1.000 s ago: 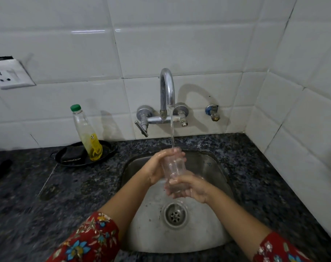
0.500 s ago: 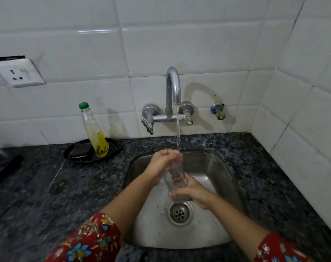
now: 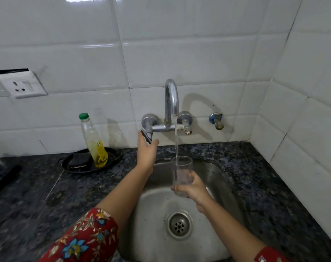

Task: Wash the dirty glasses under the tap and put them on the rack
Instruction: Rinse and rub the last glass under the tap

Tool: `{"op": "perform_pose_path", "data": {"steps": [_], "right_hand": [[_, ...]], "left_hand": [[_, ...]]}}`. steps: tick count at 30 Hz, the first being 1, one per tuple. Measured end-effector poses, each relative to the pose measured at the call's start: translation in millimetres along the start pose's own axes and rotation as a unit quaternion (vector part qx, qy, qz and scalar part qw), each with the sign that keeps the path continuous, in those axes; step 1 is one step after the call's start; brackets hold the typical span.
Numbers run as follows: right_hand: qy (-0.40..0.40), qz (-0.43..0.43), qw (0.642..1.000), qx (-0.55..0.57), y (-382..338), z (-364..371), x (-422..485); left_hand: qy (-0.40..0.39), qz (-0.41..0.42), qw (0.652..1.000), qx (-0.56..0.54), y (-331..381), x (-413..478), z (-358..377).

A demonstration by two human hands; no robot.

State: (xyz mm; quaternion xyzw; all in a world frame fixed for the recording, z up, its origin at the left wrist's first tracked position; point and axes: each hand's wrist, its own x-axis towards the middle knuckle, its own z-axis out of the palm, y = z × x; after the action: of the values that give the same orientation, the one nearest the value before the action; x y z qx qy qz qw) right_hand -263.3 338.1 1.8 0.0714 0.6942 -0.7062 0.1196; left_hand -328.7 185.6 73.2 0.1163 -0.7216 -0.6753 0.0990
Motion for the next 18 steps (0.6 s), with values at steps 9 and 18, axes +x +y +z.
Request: {"op": "perform_pose_path", "data": {"steps": [9, 18], "right_hand": [[-0.028, 0.023, 0.999, -0.035, 3.7, -1.4, 2.3], [-0.031, 0.038, 0.998, 0.041, 12.1, -16.0, -12.0]], "left_hand": [[-0.036, 0.069, 0.991, 0.106, -4.8, -3.6, -2.1], [-0.075, 0.117, 0.968, 0.207, -21.7, -40.5, -21.8]]}}
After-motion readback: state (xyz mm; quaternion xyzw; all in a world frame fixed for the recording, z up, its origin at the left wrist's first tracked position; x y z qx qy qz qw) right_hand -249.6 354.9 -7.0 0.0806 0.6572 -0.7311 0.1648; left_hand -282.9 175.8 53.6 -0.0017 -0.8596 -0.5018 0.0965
